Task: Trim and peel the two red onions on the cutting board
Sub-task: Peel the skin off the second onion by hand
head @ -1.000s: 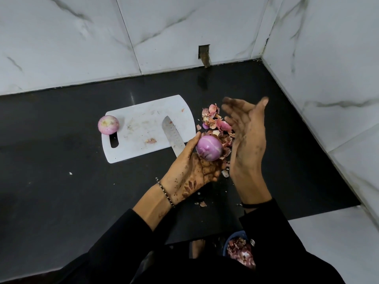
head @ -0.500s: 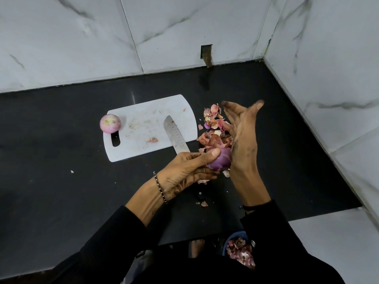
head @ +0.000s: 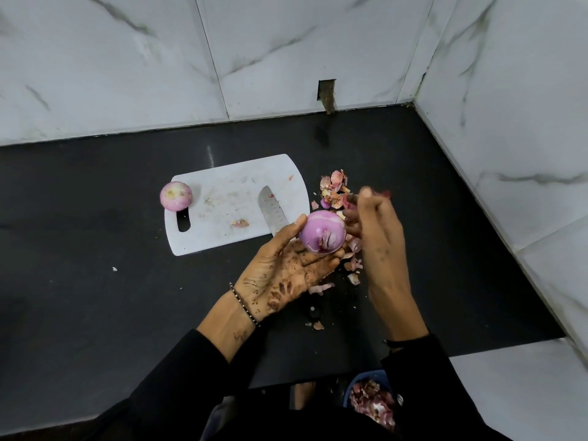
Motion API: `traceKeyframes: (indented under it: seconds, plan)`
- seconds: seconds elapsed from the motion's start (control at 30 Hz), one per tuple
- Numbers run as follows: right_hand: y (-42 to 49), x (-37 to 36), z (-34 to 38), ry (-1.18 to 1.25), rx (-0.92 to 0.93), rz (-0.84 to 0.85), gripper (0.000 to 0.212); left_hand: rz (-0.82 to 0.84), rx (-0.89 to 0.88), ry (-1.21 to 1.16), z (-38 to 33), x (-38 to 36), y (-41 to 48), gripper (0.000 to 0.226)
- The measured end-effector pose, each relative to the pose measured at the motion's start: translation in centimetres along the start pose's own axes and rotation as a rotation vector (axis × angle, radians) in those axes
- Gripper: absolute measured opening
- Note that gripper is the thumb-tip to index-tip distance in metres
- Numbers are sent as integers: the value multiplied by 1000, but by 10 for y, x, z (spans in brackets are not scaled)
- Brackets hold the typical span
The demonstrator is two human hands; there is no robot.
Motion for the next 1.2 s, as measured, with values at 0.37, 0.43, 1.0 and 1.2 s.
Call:
traceKeyframes:
  seconds: [0.37, 0.43, 1.0, 1.2]
  plan:
    - [-32, 22, 31, -111, 227, 59, 10, -6, -60, -35, -11, -4, 3, 83]
    - [-37, 22, 34, -146, 262, 93, 13, 5, -64, -19, -13, -2, 4, 84]
    - [-40, -2, 41, -621, 439, 33, 11, -17, -274, 465, -45, 2, 2, 49]
    - [-34, -6, 20, -452, 170, 143, 9, 94, -495, 858, -71, -13, -6, 55]
Point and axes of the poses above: each hand's wrist, its own y-axis towards the middle knuckle, its own x-axis out of the back of the hand, z = x × y, the point moved 10 cm from there along y, towards the middle knuckle, and after that the axes turned 9 degrees about -x, right-handed, at the moved point
